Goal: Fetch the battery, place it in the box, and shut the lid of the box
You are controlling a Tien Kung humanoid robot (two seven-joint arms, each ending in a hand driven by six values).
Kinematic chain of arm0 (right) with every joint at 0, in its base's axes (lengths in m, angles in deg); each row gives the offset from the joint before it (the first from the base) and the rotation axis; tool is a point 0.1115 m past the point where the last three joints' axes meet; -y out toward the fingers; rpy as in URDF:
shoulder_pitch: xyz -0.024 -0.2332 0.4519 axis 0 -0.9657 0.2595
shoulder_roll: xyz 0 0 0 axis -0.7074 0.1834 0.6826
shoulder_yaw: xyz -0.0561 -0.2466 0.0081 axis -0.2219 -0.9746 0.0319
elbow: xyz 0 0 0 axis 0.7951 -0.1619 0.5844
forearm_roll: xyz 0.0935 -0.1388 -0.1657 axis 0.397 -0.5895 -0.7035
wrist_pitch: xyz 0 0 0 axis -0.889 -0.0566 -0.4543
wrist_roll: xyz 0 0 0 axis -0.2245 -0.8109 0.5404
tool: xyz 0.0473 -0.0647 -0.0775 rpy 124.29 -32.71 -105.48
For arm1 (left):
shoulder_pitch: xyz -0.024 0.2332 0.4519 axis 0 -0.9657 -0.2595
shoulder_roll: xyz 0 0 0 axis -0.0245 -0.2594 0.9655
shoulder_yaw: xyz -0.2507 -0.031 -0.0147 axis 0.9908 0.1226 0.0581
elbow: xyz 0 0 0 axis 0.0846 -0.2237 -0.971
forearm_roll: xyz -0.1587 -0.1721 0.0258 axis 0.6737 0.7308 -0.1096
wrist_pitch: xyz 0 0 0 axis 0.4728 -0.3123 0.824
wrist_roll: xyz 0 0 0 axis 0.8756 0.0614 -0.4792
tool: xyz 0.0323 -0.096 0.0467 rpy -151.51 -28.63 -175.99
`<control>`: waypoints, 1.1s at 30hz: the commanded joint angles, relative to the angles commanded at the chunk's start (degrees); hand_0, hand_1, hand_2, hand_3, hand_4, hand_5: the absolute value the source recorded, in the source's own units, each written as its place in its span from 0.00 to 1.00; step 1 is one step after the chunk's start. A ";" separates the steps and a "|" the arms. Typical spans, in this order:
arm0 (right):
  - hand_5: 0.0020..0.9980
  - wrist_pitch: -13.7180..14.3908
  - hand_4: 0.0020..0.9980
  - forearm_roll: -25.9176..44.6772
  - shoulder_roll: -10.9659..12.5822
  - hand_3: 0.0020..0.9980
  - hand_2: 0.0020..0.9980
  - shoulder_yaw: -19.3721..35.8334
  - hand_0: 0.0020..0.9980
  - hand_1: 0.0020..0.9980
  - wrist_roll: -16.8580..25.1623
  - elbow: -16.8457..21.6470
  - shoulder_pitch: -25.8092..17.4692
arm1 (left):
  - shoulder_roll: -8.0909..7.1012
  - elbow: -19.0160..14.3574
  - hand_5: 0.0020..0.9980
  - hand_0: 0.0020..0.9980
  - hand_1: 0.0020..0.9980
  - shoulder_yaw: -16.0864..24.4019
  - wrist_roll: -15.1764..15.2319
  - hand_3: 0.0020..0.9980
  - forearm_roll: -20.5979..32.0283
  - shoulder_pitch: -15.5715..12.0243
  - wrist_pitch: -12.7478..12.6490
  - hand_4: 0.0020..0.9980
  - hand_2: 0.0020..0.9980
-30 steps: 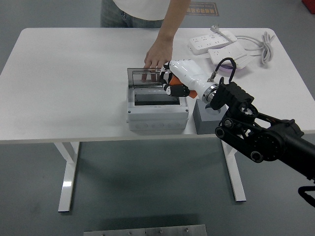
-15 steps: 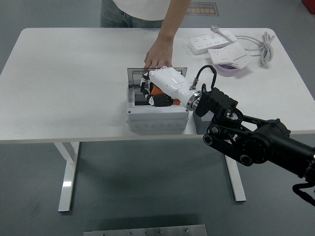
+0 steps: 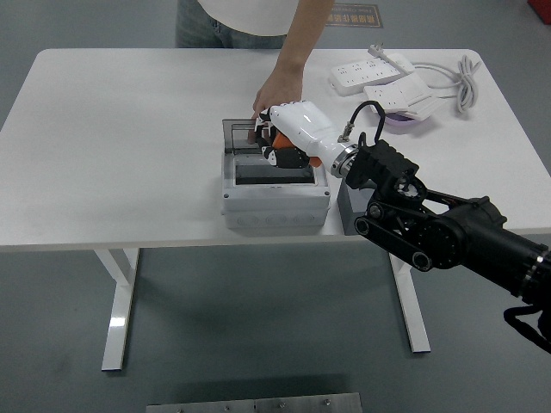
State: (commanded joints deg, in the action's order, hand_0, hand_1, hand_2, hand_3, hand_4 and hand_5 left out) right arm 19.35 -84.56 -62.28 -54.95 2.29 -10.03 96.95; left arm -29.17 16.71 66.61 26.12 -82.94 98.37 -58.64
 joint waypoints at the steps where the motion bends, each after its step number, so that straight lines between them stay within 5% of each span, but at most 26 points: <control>1: 0.14 0.07 0.28 0.04 -0.17 0.32 0.26 -0.07 0.18 0.24 0.05 -0.16 0.05 | 0.00 0.00 0.29 0.66 0.74 0.04 -0.02 0.63 -0.07 0.02 0.01 0.70 0.72; 33: 0.15 7.01 0.27 1.62 -3.74 0.32 0.26 -3.04 0.18 0.25 3.84 -4.37 -0.97 | 0.00 -0.08 0.29 0.66 0.74 1.14 -0.85 0.63 -2.38 0.85 0.65 0.70 0.72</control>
State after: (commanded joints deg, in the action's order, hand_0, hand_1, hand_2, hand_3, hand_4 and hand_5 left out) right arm 26.36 -82.93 -66.02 -57.99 6.13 -14.39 95.97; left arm -29.17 16.63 67.75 25.27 -85.32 99.22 -57.99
